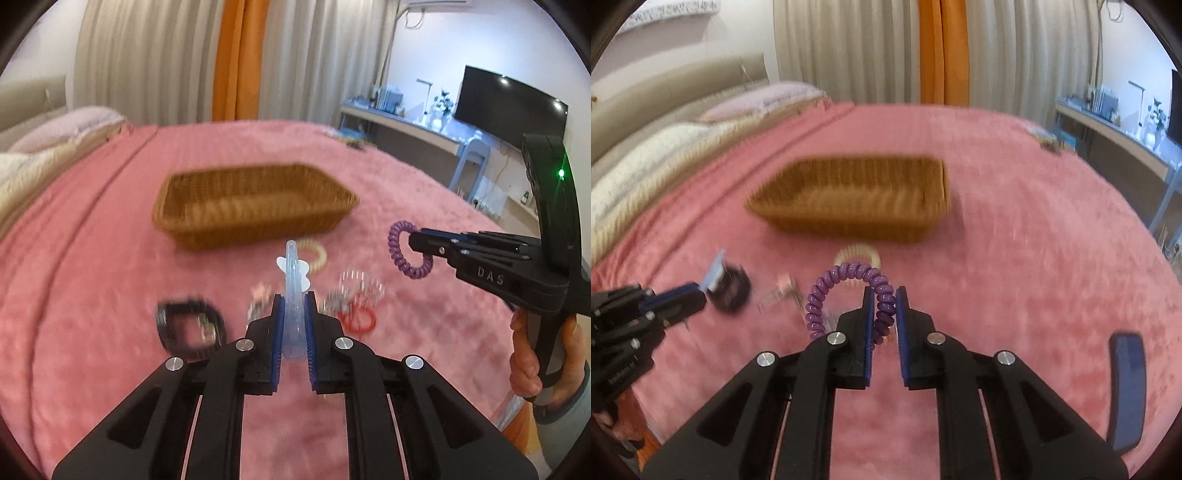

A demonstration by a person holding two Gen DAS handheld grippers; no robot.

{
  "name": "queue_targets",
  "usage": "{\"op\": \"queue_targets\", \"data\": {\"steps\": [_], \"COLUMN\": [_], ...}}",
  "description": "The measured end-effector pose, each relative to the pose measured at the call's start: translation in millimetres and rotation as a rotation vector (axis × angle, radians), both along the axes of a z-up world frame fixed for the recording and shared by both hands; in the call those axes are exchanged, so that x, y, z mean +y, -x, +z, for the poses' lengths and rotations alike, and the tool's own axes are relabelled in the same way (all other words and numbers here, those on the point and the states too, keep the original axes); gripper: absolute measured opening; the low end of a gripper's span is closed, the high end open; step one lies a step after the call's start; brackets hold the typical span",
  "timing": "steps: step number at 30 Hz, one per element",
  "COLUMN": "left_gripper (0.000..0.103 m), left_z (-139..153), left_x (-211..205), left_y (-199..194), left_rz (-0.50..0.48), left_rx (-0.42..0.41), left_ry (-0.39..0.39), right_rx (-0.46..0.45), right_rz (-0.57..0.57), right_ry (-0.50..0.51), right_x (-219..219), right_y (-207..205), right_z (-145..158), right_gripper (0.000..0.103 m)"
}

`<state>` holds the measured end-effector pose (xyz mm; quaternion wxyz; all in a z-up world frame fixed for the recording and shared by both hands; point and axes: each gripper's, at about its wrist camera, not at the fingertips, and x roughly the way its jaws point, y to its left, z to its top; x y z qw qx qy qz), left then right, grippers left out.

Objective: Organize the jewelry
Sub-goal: 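Carry both items into the wicker basket and open both tools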

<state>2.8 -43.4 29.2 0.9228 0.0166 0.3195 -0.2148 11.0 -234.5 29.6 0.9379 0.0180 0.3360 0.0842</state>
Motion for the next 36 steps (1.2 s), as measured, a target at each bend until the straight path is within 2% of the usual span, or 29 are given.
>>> {"op": "queue_targets", "data": {"steps": [2, 7, 12, 16, 21, 24, 31, 36], "left_gripper": [0.009, 0.009, 0.009, 0.009, 0.009, 0.009, 0.009, 0.010], "left_z": [11, 41, 47, 35, 6, -12, -37, -43], "left_x": [0, 3, 2, -3, -9, -9, -9, -5], "left_y": [-10, -53, -115, -155, -200, -213, -225, -225], "left_rz": [0.003, 0.029, 0.074, 0.071, 0.090, 0.091, 0.088, 0.086], "left_rx": [-0.019, -0.067, -0.035, 0.012, 0.104, 0.158, 0.213, 0.238], "left_ry": [0.005, 0.009, 0.009, 0.021, 0.003, 0.019, 0.026, 0.034], "right_rx": [-0.028, -0.094, -0.061, 0.003, 0.136, 0.182, 0.279, 0.321], "right_rz": [0.003, -0.007, -0.016, -0.016, -0.031, -0.044, -0.052, -0.054], "right_ry": [-0.014, -0.014, -0.067, -0.045, -0.122, -0.088, -0.022, -0.066], "right_x": [3, 14, 19, 31, 28, 34, 41, 39], "right_y": [-7, -55, -112, -157, -200, -213, -231, -233], "right_z": [15, 48, 51, 33, -1, -18, -50, -59], "right_gripper": [0.010, 0.010, 0.010, 0.009, 0.010, 0.009, 0.010, 0.010]}}
